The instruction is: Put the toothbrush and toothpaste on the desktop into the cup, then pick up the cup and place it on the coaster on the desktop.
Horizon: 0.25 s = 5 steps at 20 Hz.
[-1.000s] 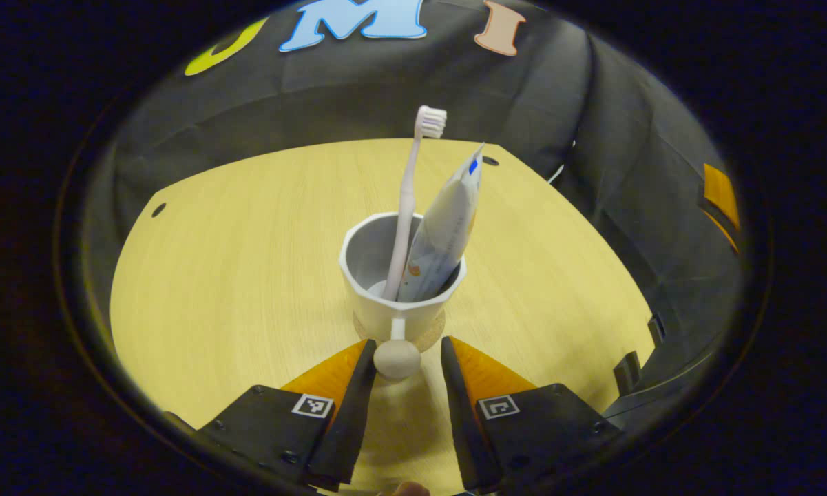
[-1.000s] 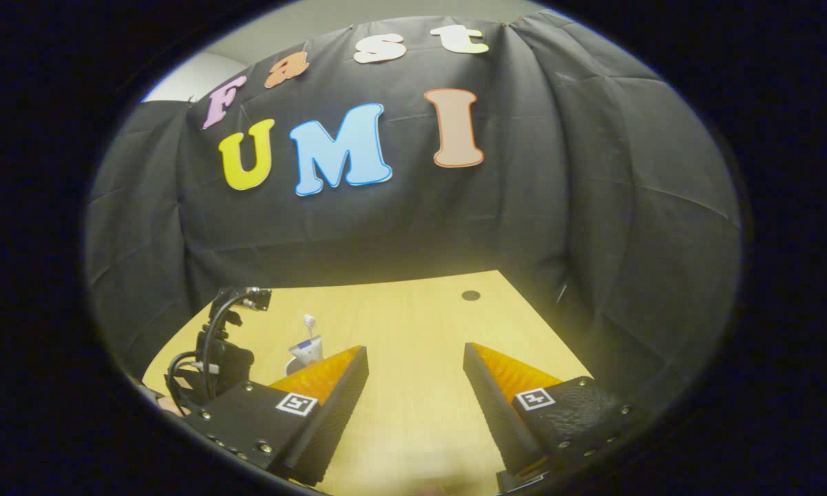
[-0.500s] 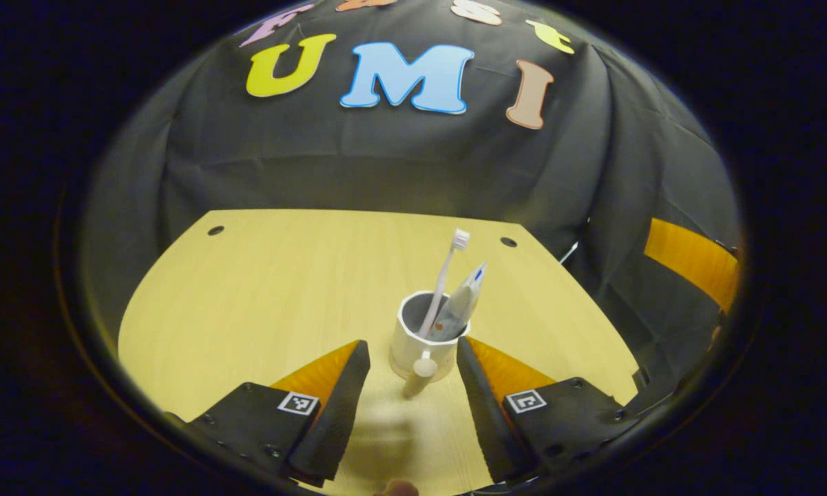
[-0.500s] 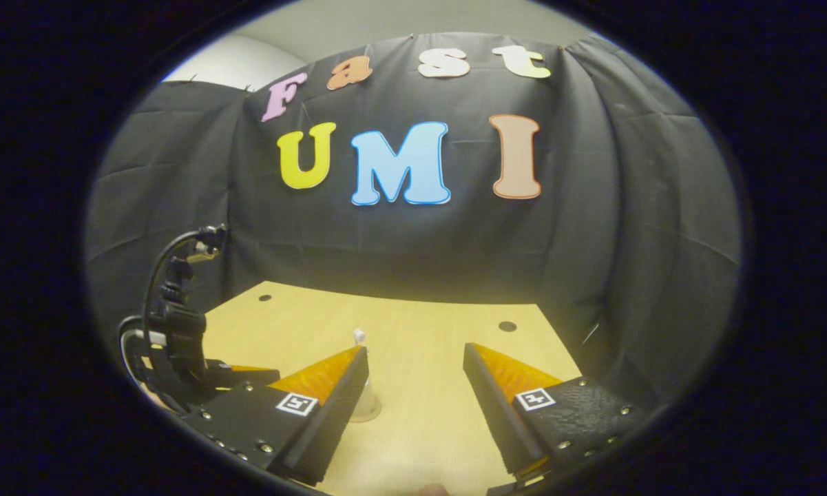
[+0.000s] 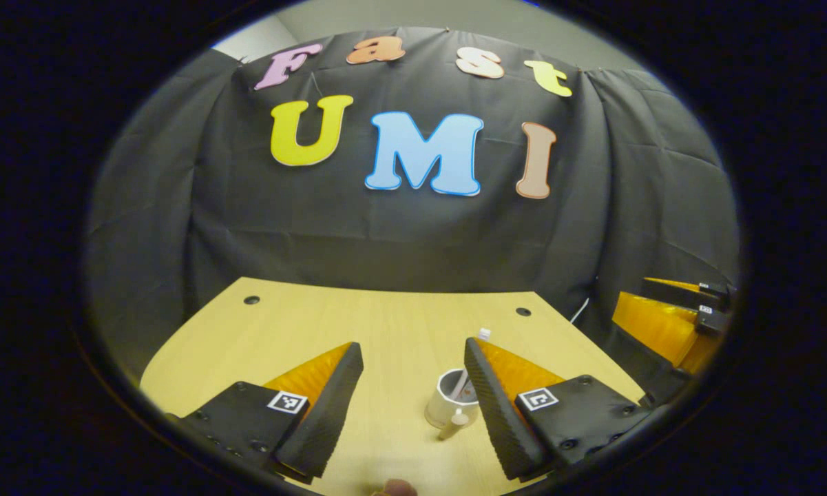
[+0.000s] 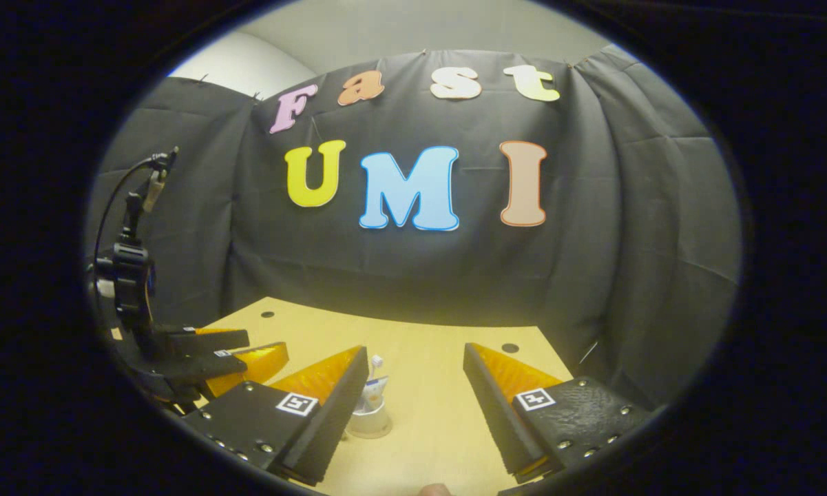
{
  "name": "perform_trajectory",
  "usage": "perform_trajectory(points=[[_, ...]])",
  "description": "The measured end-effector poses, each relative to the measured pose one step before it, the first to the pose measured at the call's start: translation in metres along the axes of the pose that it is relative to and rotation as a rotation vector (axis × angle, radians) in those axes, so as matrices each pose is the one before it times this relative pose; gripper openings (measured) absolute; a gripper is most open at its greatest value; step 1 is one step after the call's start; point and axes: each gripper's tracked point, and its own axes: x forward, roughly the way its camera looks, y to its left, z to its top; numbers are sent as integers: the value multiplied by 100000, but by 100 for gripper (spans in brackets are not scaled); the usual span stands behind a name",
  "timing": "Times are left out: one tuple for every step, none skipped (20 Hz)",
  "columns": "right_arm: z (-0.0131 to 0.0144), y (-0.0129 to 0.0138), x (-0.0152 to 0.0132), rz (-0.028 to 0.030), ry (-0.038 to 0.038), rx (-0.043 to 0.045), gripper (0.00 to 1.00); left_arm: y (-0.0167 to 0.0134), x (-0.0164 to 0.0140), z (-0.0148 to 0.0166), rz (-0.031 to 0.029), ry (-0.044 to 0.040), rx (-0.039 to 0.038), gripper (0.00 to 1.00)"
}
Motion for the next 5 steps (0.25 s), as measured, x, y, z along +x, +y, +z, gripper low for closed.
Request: perform_trajectory(points=[[270, 285, -26, -601, -1061, 23, 89, 89, -230, 985, 365, -3454, 2025, 95], [241, 502, 10, -21, -731, 254, 89, 31, -302, 997, 39, -3071, 2452, 95], [225, 468, -7, 41, -953, 657, 89, 84, -224, 871, 439, -3021, 2602, 95], [312, 276, 55, -371, -902, 768, 89, 135, -83, 772, 284, -2943, 2467, 95], [151, 184, 188, -805, -832, 601, 89, 119, -203, 660, 143, -2584, 1975, 95]])
